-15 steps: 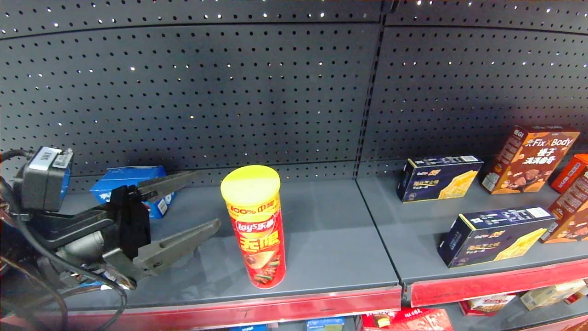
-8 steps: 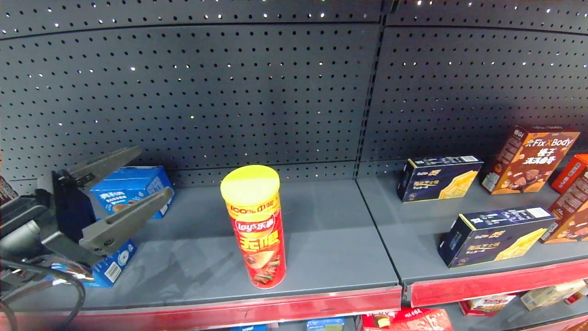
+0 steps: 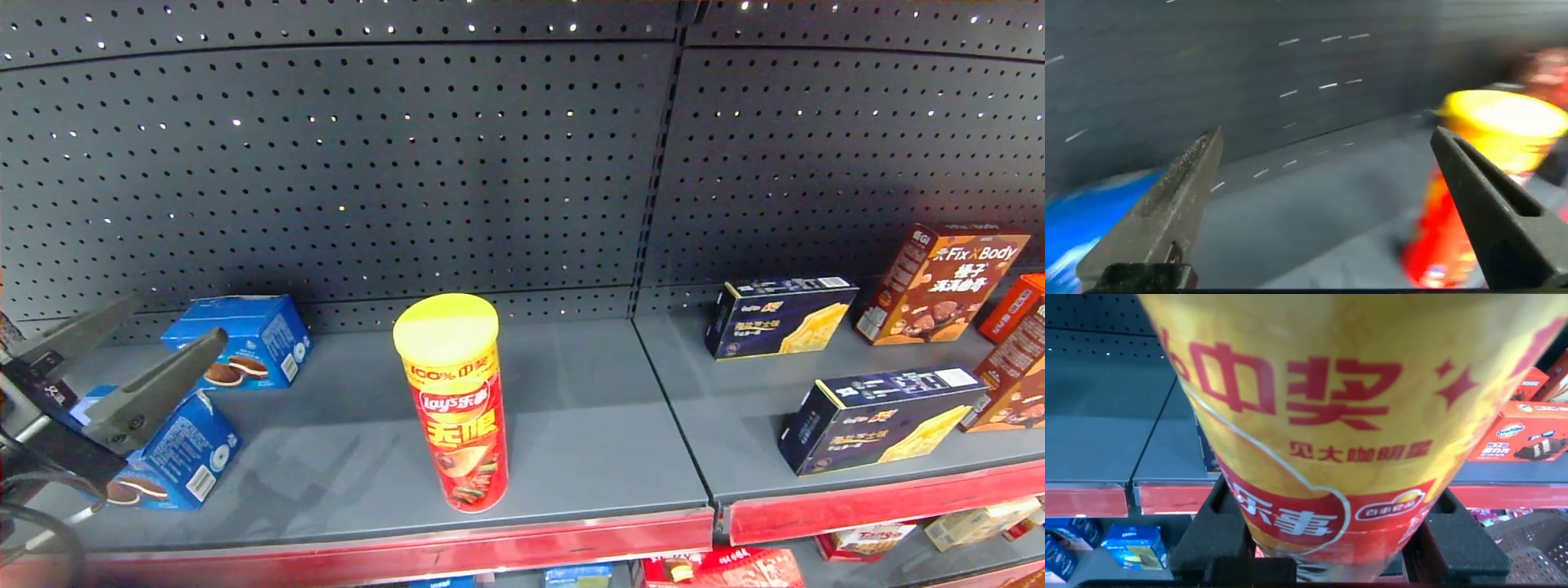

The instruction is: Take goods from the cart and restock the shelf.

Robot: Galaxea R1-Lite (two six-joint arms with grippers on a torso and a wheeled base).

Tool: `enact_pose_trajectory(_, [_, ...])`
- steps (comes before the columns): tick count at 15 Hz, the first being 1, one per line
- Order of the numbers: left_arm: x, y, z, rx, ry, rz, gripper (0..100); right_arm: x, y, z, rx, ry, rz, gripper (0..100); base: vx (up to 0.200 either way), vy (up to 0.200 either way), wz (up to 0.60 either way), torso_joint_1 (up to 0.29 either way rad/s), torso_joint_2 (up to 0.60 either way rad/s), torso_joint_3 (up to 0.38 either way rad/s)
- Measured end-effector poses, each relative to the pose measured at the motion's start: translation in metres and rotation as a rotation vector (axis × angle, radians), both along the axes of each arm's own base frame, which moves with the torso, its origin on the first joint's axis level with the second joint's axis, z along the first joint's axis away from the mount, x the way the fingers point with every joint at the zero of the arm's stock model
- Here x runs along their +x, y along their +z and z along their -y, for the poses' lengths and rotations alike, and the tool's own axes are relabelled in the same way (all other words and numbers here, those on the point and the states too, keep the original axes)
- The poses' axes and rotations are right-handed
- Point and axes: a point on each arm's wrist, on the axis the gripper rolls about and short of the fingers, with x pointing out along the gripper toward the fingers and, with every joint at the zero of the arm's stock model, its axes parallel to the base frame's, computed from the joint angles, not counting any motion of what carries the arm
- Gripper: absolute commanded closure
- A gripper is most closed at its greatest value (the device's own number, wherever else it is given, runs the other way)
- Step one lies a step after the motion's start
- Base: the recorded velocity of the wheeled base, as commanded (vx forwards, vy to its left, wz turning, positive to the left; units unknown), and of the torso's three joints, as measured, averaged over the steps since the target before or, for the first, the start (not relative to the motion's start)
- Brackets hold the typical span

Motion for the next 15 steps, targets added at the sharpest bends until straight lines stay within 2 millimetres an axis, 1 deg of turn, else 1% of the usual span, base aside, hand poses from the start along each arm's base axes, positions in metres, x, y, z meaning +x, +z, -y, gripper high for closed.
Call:
enact_pose_trajectory(3, [-0.015,-0.008,-0.004,-0.026,0.212,-0.120,0,0.000,0.000,0.000,0.001,0.001,0.000,100,0.000,0.000,0.00,0.000,0.00,0.000])
enact_pose_trajectory(5, [-0.031,-0.011,-0.004,-0.030,0.277,-0.184,0,-0.001,0.001,0.000,0.002,0.003,0.006,100,0.000,0.000,0.00,0.000,0.00,0.000])
enact_pose_trajectory(7, [-0.050,-0.015,-0.003,-0.034,0.338,-0.244,0,-0.002,0.002,0.000,0.003,0.002,0.013,100,0.000,0.000,0.00,0.000,0.00,0.000])
enact_pose_trajectory(10, [-0.080,-0.023,-0.002,-0.045,0.476,-0.305,0,-0.005,0.008,0.001,0.007,-0.004,0.036,100,0.000,0.000,0.00,0.000,0.00,0.000])
enact_pose_trajectory(12, [-0.104,-0.033,-0.001,-0.041,0.569,-0.352,0,-0.006,0.009,0.001,0.008,-0.006,0.041,100,0.000,0.000,0.00,0.000,0.00,0.000])
enact_pose_trajectory(15, [-0.135,-0.047,0.000,0.006,0.677,-0.352,0,-0.006,0.009,0.001,0.008,-0.006,0.046,100,0.000,0.000,0.00,0.000,0.00,0.000])
